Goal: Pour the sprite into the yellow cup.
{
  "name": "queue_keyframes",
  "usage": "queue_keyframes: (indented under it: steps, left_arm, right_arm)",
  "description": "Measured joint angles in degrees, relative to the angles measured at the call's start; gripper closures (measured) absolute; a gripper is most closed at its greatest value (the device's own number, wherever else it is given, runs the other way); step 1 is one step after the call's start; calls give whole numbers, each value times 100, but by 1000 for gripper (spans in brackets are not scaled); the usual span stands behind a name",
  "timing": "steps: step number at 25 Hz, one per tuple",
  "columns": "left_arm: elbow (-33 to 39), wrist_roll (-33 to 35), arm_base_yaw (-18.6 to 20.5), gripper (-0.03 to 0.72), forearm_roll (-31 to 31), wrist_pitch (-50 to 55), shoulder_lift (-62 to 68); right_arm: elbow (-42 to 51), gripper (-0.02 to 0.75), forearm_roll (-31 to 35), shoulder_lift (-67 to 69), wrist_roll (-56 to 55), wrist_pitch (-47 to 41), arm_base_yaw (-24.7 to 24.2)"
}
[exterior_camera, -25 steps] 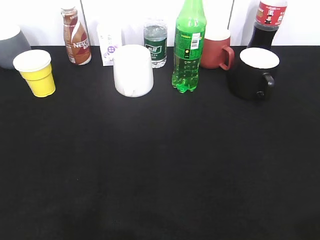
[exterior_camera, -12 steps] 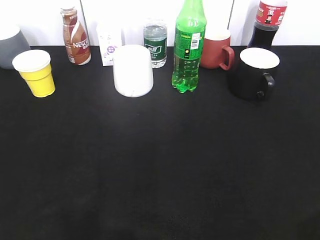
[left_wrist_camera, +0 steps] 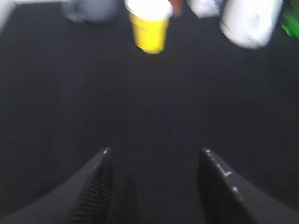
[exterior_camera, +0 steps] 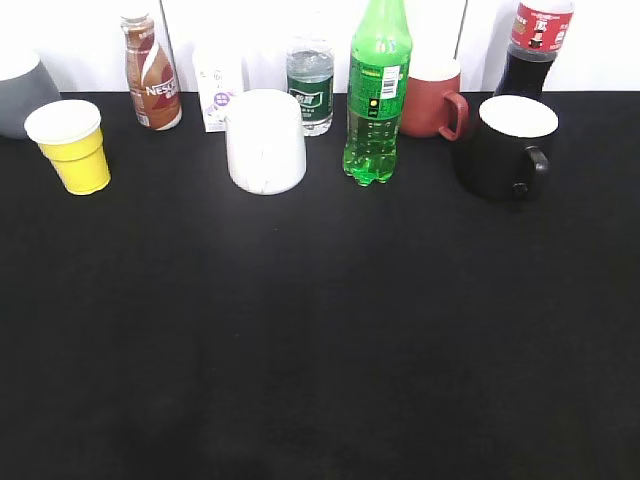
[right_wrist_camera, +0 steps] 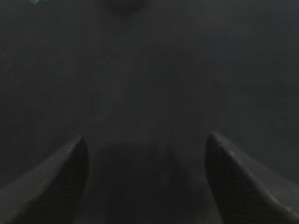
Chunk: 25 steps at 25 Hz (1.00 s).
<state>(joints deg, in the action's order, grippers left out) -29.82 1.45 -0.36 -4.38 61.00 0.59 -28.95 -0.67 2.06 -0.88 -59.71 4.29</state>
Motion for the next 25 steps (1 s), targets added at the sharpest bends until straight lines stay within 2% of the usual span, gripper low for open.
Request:
queue_keyframes:
  steps: [3, 21, 25]
  left_arm:
    - [11, 0, 159, 277, -7, -2, -101]
    - [11, 0, 159, 284, -7, -12, -101]
    - [11, 0, 159, 284, -7, -12, -101]
  right_arm:
    - [0, 149, 0, -237, 0, 2, -267]
    - [0, 150, 6, -237, 0, 2, -273]
    - [0, 150, 201, -237, 0, 2, -273]
